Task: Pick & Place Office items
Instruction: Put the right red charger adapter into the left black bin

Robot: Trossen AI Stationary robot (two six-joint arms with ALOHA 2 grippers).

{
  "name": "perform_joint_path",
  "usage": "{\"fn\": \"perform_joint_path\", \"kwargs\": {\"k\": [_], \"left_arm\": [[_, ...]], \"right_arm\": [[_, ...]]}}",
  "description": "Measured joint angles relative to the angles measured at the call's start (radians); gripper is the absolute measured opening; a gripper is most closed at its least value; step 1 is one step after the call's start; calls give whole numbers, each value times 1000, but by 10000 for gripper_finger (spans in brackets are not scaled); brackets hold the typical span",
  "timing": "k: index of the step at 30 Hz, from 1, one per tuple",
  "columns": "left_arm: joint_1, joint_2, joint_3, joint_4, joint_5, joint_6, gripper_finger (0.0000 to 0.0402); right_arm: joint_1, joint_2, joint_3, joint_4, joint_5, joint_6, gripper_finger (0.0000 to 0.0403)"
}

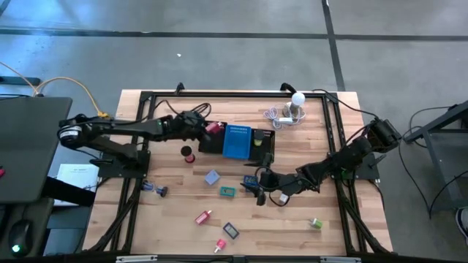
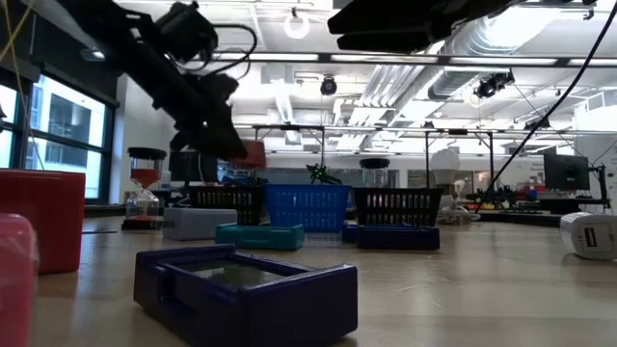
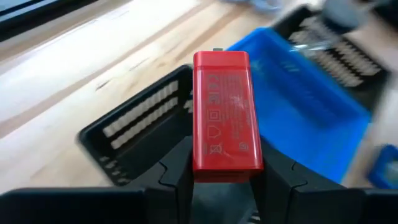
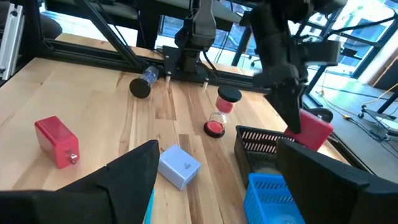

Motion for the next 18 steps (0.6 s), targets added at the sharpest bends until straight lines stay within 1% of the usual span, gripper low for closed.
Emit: {"fn": "perform_joint_path", "kwargs": {"k": [3,6,13,18], "left_arm": [[-10,58,0,-1,-77,-48,115],[-16,120,0,11,-122,-95,115],[-16,216,0,57,-142,-109,115],[-20,231,0,68,-142,-105,115]], "right_arm": [[0,0,0,0,0,0,314],[-2,0,0,0,-2,0,314],[-8,0,0,0,-7,4,314],[-7,0,0,-2,-7,3,314]]}}
